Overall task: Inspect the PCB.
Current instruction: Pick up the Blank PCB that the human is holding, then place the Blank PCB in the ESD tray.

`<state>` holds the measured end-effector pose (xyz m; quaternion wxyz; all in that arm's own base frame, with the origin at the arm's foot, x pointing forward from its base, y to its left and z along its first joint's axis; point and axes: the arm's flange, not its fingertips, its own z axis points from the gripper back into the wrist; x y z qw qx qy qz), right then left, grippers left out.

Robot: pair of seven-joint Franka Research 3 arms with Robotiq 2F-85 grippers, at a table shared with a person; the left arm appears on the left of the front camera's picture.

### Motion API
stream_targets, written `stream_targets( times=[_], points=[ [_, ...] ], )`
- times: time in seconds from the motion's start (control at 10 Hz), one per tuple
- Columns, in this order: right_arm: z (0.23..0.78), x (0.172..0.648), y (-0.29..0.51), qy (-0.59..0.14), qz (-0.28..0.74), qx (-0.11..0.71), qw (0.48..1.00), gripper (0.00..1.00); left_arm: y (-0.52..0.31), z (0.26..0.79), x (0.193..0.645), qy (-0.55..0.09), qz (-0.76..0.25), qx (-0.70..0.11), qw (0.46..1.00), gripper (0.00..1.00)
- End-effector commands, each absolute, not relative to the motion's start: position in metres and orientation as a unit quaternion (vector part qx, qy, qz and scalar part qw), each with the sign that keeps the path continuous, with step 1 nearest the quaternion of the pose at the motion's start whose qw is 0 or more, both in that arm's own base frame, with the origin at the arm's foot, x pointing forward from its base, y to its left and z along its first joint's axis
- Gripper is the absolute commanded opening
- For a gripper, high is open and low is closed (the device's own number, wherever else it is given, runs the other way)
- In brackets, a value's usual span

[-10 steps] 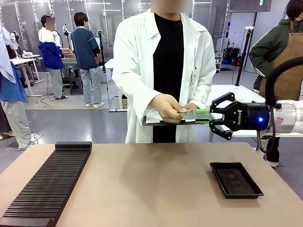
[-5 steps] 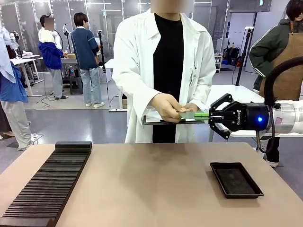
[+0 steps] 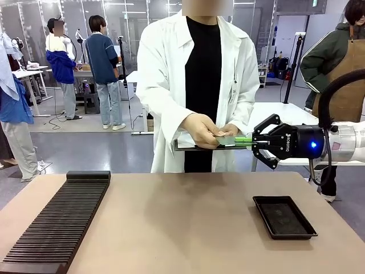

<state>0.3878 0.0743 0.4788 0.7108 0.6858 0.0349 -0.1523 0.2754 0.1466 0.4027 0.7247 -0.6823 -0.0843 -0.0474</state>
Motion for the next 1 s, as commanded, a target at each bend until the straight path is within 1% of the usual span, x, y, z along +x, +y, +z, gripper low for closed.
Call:
stream_targets(
  times=[0.0, 0.9],
  points=[
    [0.4807, 0.3873, 0.0759, 0.034, -0.151, 0.688, 0.709, 0.00, 0.1471, 0.4054, 0.2735, -0.086, -0.050, -0.677, 0.729, 1.00],
    [0.4807, 0.3873, 0.0759, 0.034, -0.151, 0.688, 0.709, 0.00, 0.1471, 0.4054, 0.2735, -0.086, -0.050, -0.677, 0.729, 1.00]
  ],
)
